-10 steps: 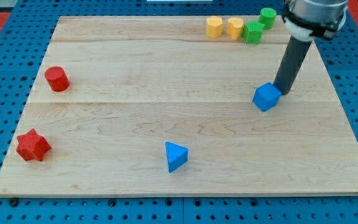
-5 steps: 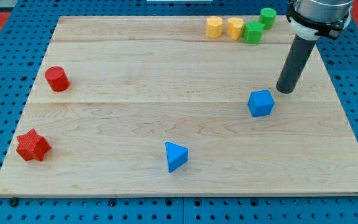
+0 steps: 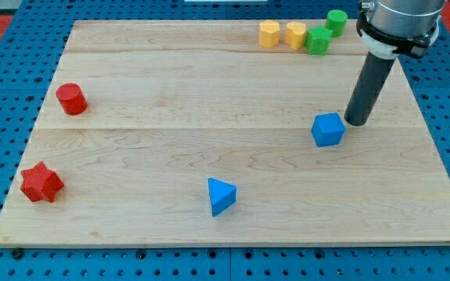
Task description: Slightly push the blue cube diagonally to the top right of the blue triangle
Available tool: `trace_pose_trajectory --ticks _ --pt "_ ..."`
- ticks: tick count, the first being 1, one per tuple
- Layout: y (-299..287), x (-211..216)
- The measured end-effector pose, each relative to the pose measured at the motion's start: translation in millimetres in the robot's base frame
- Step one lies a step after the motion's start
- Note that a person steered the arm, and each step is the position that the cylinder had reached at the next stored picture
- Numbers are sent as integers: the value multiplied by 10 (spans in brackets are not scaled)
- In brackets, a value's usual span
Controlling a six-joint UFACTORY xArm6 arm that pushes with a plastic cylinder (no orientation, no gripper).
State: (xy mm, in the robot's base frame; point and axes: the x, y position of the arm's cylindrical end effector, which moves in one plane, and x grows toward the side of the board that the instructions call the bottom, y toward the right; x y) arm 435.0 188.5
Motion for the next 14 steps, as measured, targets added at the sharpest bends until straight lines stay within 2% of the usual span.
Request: trace_pose_trajectory --ticks 14 --pt "-354 194"
